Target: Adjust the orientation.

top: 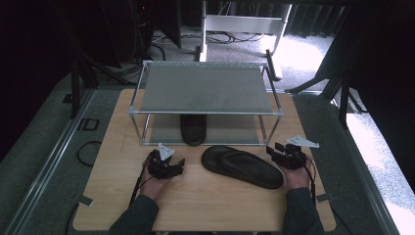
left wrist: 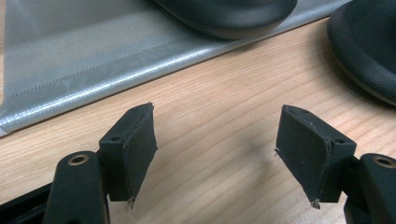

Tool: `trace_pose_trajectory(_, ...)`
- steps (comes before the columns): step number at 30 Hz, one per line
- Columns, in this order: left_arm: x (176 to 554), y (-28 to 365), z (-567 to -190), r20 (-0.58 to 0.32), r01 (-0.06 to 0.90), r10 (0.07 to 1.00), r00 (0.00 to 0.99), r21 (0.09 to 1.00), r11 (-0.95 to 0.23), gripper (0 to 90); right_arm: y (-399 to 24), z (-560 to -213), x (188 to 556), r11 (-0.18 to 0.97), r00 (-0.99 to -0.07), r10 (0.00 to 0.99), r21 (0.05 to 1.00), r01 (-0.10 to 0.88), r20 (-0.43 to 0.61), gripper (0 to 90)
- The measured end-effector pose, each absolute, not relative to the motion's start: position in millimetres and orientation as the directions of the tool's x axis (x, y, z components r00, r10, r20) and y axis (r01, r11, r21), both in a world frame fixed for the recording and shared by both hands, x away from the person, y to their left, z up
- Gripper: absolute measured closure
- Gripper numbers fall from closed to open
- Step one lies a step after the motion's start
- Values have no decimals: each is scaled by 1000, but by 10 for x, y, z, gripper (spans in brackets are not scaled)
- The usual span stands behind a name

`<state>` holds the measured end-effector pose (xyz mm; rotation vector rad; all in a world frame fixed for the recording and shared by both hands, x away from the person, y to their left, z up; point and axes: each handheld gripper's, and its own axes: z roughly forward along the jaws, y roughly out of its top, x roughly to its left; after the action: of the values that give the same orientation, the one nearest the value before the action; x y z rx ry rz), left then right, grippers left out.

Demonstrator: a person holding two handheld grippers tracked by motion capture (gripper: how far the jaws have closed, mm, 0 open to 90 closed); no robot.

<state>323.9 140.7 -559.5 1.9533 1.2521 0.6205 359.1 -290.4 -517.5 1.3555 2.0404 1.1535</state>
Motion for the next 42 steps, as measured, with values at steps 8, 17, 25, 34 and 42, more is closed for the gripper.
trace_pose_trajectory(8, 3248, 1433, -5595, -8, 575, 922, 388, 784, -235, 292, -2663, -5176, 3428, 273, -546, 836, 825, 494, 51, 529)
trace_pose_trajectory(17, 3261, 1443, -5594, -20, 585, 919, 393, 776, -233, 292, -2360, -5167, 3443, 369, -639, 769, 812, 452, 6, 468)
trace_pose_trajectory(25, 3270, 1435, -5599, -22, 588, 919, 394, 774, -233, 292, -2214, -5303, 3684, 455, -682, 731, 761, 463, -22, 514)
trace_pose_trajectory(34, 3272, 1431, -5599, -15, 592, 918, 397, 768, -243, 292, -2234, -5308, 3648, 520, -707, 702, 737, 432, -81, 706)
trace_pose_trajectory(42, 3276, 1428, -5599, -14, 597, 919, 394, 764, -244, 292, -2308, -5200, 3603, 447, -663, 746, 783, 432, -60, 743)
